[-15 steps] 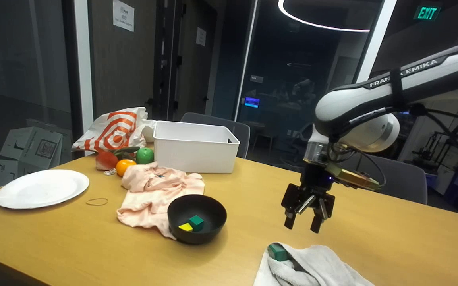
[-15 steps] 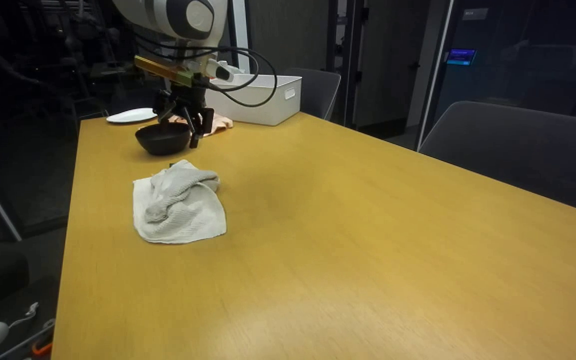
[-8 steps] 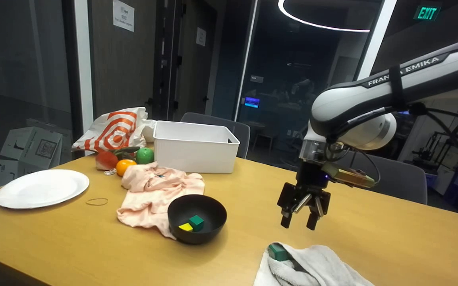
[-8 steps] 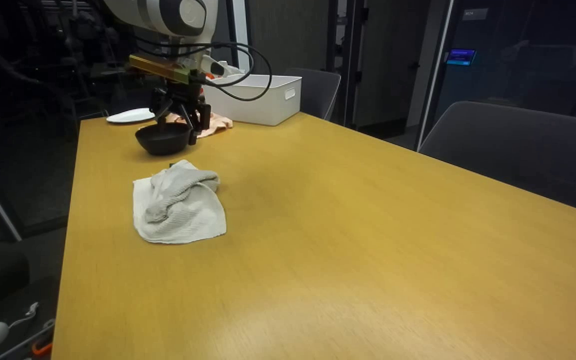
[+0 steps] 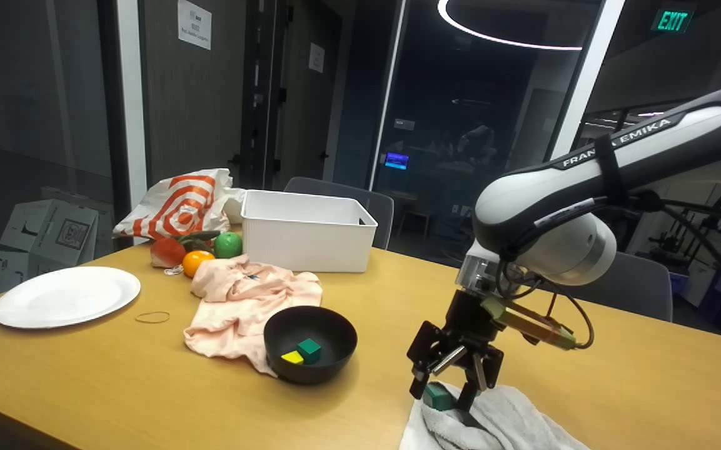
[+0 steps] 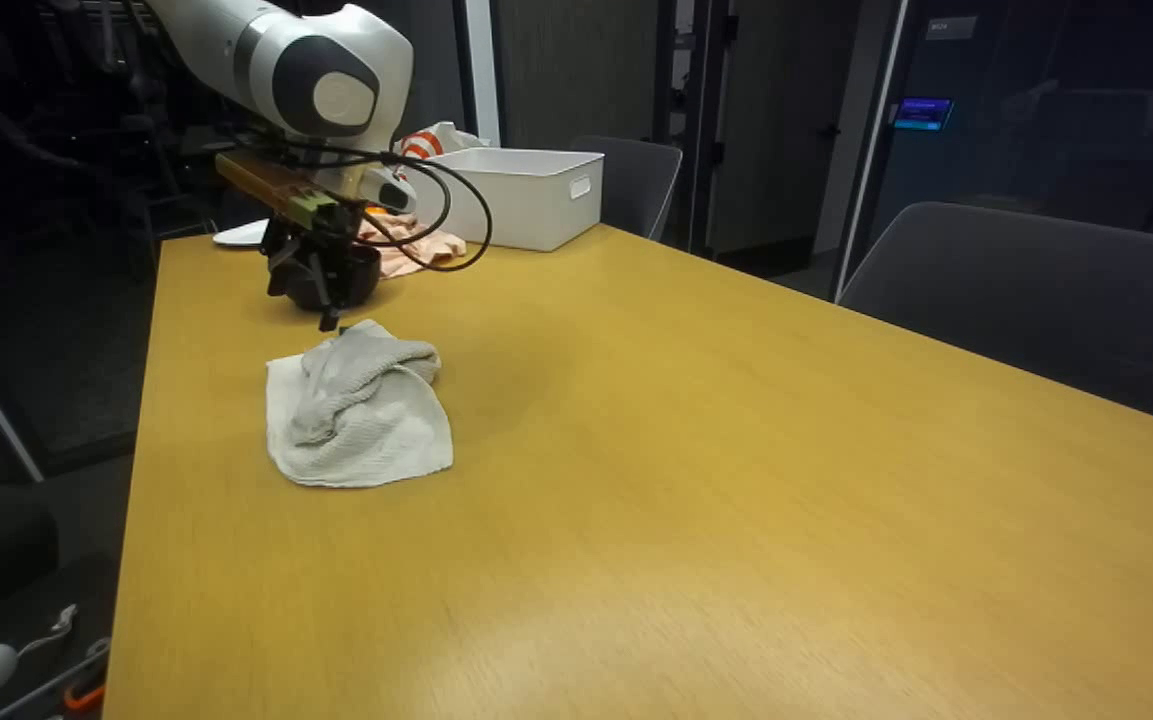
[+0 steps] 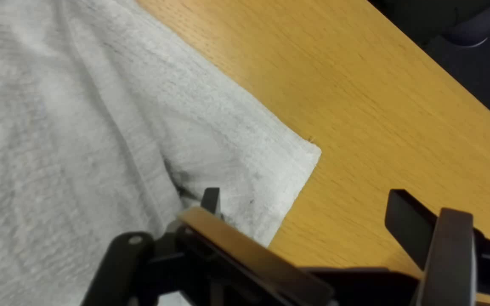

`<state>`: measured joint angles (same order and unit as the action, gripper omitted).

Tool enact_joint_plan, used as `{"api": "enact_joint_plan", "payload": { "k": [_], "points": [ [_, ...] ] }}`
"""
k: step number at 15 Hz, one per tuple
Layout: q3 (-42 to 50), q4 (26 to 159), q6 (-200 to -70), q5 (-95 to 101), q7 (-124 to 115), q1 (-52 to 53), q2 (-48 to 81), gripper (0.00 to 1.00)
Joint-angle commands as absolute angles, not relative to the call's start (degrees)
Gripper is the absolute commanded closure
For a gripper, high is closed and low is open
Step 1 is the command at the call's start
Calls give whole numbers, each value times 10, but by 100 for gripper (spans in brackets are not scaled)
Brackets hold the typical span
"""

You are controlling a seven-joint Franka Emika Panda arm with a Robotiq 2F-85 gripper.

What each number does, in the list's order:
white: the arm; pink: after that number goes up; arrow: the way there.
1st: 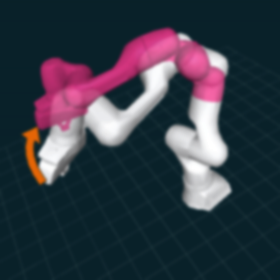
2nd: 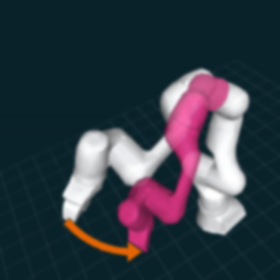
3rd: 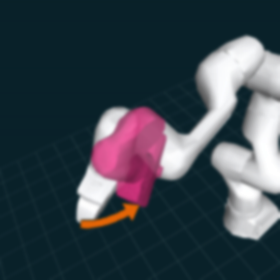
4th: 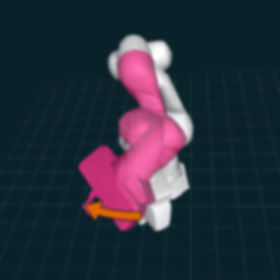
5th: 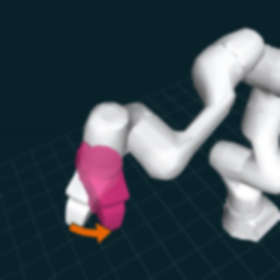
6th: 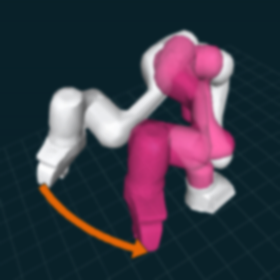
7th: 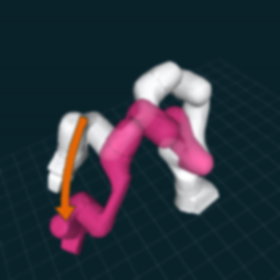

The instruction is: Fold the towel

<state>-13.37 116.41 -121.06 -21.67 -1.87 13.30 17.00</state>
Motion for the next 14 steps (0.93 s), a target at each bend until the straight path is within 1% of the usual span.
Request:
{"api": "enact_joint_plan", "payload": {
  "k": [1,7,11,12,13,14],
  "points": [
    [-144,1205,-1269,-226,-55,147,150,0],
    [-136,1235,-1369,-124,-116,191,186,0],
    [-126,1248,-1404,-37,-171,215,192,0],
    [-126,1250,-1408,-26,-180,218,193,25],
    [-124,1252,-1412,-10,-190,221,193,26],
    [-122,1254,-1415,2,-199,223,193,34]
  ]
}}
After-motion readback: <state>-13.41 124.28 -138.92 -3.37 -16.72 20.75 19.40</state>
